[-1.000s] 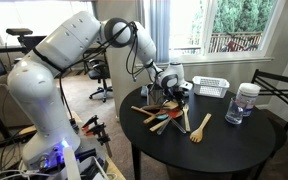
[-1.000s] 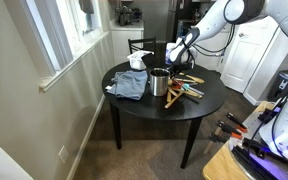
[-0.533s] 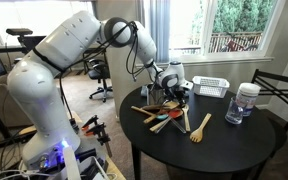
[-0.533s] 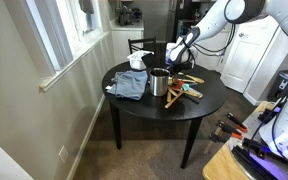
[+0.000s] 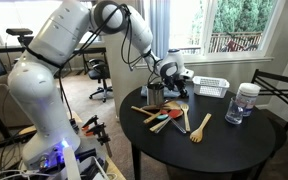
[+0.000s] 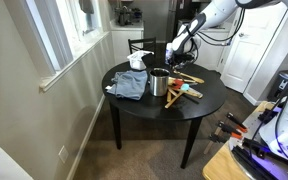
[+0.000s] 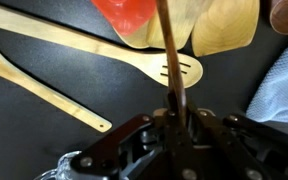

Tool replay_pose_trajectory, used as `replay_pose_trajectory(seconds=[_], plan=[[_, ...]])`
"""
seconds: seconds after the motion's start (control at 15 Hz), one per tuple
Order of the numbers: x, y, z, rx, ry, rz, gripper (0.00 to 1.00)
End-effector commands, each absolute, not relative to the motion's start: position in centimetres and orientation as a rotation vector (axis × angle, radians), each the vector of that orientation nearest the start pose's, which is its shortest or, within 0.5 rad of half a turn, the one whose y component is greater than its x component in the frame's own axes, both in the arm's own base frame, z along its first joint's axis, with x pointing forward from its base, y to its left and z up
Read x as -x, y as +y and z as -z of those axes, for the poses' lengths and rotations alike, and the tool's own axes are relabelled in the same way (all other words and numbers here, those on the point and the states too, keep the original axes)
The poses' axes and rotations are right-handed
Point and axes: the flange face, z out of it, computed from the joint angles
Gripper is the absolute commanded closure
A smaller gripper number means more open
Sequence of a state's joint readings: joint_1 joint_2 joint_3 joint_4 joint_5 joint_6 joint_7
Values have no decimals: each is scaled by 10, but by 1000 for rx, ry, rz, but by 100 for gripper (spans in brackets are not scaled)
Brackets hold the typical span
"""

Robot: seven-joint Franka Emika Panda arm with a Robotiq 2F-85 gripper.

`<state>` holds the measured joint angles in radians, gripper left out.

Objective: Put the wooden spoon inside the tin can

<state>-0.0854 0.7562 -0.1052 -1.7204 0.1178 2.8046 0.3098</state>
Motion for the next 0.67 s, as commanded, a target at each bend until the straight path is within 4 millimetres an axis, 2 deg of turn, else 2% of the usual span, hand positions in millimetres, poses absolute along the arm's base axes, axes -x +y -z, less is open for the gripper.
replay_pose_trajectory(seconds=[0.0,0.2,0.6], plan=[[-664,-119,-225,2987,836,546,93],[-657,-108,-244,2970,846,618,93],[-644,-66,-275,2890,846,799,93]])
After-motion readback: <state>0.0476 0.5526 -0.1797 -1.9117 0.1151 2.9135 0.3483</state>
